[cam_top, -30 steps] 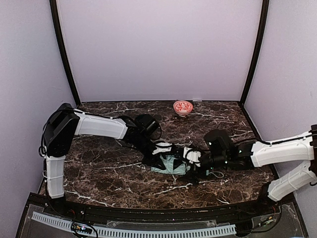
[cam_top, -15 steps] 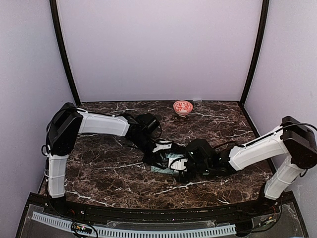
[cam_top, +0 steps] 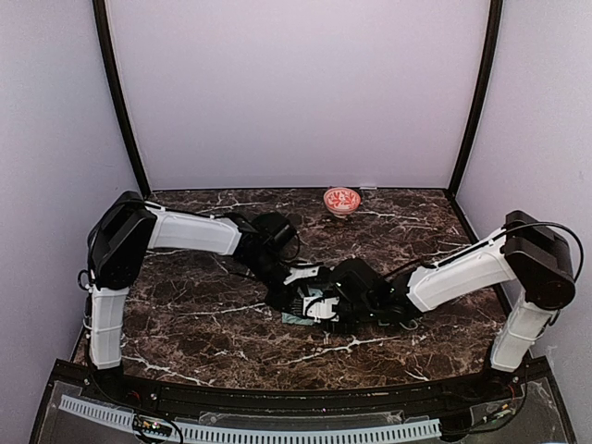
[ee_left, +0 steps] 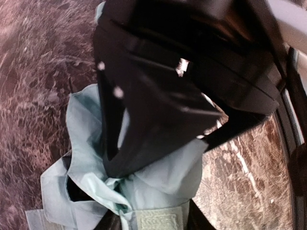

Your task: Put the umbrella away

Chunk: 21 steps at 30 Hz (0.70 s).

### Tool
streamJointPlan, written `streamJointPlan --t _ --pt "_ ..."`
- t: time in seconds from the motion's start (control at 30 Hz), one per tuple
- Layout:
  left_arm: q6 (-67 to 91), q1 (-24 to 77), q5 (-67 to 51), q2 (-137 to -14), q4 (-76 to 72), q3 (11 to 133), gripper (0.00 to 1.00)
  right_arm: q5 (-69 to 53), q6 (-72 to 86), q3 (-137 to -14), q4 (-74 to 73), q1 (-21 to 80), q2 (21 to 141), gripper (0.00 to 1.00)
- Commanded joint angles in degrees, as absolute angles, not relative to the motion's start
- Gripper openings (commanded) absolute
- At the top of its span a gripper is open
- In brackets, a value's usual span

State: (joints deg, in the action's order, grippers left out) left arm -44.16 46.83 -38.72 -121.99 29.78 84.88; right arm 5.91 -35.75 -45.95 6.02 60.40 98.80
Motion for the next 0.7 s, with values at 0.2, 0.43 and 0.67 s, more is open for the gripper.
streamJointPlan --t 0.2,0.43,0.67 --pt "-32.8 46.36 -22.91 -111.74 6.45 66.49 0.99 -1.43 -30.35 -52.14 -9.07 56.98 101.6 0.28" --pt "-29.54 45.37 -20.77 -99.0 -16.06 50.9 0.99 -11.73 -24.93 -56.69 -18.13 53.21 105.59 0.22" --pt "-37.96 45.92 -18.62 -88.17 -26.25 38.46 0.97 -19.74 -19.66 -62.54 -26.16 50.03 113.6 0.21"
